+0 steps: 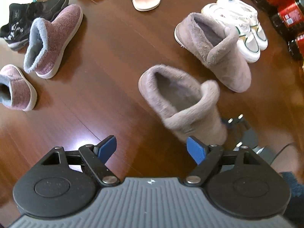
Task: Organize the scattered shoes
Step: 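Set the grey slipper beside its mate and open the left gripper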
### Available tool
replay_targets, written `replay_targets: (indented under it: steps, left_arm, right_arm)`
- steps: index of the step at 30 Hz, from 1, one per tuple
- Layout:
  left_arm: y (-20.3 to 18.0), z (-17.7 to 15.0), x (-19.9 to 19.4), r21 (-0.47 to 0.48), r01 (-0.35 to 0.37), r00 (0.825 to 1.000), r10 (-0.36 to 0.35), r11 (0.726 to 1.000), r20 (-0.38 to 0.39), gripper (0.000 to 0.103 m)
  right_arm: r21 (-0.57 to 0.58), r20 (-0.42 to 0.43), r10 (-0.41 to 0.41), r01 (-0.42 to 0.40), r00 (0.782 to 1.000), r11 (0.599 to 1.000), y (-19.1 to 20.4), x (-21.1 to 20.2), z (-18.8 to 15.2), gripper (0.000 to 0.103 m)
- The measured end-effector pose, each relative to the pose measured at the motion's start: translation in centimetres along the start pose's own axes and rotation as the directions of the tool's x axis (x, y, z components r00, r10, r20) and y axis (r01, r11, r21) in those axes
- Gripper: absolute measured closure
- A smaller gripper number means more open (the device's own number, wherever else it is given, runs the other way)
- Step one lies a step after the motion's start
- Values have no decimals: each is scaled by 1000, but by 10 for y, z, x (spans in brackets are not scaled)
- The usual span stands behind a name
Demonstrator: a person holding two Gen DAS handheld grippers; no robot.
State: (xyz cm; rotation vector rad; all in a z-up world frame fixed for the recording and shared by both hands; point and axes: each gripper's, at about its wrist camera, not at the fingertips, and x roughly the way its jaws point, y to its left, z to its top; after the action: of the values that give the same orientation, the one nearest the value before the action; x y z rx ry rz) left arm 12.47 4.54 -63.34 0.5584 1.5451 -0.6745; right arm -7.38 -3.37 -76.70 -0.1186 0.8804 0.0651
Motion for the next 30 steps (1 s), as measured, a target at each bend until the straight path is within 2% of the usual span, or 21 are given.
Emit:
replay_targets:
  steps: [3, 9, 18, 22, 24, 28, 30]
  left_arm:
    - [-3, 0, 1, 4, 9, 1000, -9, 1000, -3, 21]
    - [-10, 3, 2, 22, -5, 1000, 5, 1000, 4, 21]
    - [-23, 7, 11, 74, -43, 999, 43, 996, -3, 21]
    - [-31, 9, 12, 98, -61, 998, 59, 993, 21, 21]
    - [-35, 10, 12, 109, -70, 997, 67, 992, 33, 21]
    - [-43, 12, 12, 132, -89, 995, 82, 987, 58, 21]
    - [-46, 13, 12, 143, -98, 994, 89, 985, 71, 21]
  right_arm:
    - [19, -9, -8, 9, 1000, 1000, -26, 0, 4, 30]
    - [-10, 5, -5, 5, 1000, 1000, -51, 9, 12, 31]
    - [-41, 6, 12, -12, 1000, 999, -61, 21, 11, 30]
    - [-34, 3, 10, -10, 1000, 999, -68, 22, 10, 30]
    - [-30, 3, 3, -3, 1000, 1000, -70, 24, 12, 28]
    - [-5, 1, -5, 5, 1000, 1000, -70, 24, 12, 17]
    - [28, 0, -3, 3, 1000, 1000, -69, 18, 13, 16]
